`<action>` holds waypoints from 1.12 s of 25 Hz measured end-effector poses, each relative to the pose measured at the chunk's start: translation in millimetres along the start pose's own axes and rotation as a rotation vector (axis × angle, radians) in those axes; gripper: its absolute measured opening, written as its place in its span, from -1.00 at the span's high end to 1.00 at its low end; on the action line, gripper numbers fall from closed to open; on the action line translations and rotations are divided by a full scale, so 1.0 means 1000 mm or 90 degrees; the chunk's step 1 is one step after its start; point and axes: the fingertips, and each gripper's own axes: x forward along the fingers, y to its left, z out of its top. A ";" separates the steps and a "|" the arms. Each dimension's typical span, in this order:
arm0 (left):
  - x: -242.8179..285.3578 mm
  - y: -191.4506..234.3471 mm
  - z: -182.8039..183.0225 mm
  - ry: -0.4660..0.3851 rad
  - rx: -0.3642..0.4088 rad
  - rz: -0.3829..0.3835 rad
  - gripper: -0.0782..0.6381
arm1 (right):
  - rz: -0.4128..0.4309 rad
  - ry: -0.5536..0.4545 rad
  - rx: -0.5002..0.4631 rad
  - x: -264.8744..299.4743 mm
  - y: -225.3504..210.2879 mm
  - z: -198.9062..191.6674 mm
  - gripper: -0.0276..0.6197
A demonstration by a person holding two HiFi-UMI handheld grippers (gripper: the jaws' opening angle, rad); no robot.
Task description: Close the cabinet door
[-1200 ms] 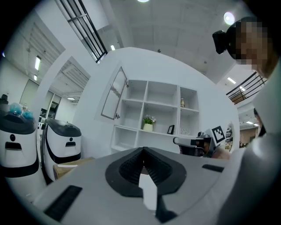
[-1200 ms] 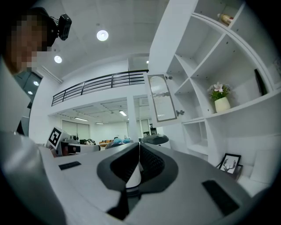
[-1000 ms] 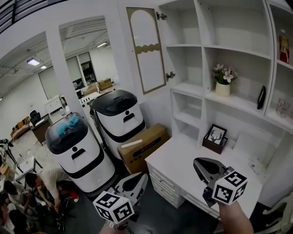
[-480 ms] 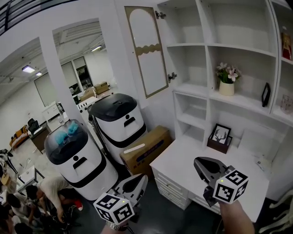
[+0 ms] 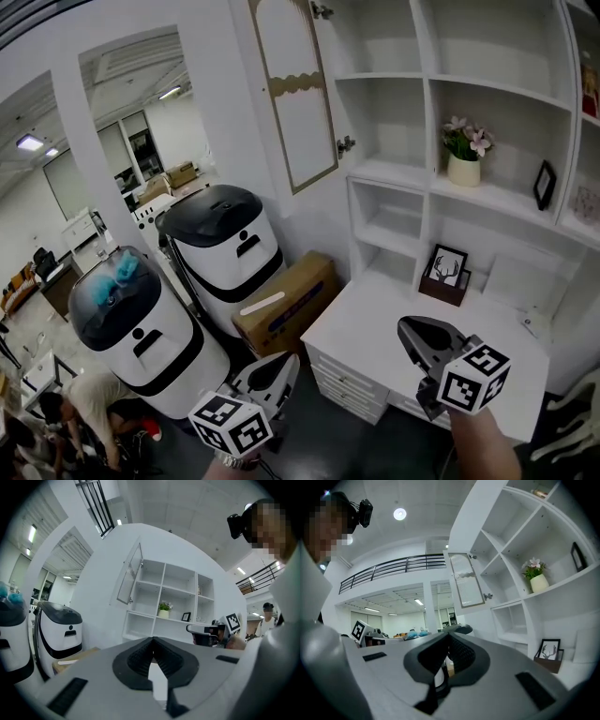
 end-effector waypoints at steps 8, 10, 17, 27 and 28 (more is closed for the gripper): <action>0.001 0.039 0.009 -0.016 -0.019 -0.029 0.76 | -0.030 0.011 -0.014 0.031 0.011 0.000 0.90; -0.002 0.046 0.011 -0.020 -0.024 -0.032 0.76 | -0.032 0.014 -0.017 0.038 0.016 0.000 0.90; -0.005 0.068 0.015 -0.027 -0.028 -0.036 0.76 | -0.041 0.027 -0.019 0.054 0.025 -0.007 0.90; 0.030 0.078 -0.001 -0.007 -0.051 -0.018 0.76 | -0.033 0.046 -0.005 0.068 -0.012 -0.014 0.90; 0.035 0.077 -0.001 -0.005 -0.051 -0.013 0.76 | -0.030 0.047 -0.002 0.069 -0.018 -0.014 0.90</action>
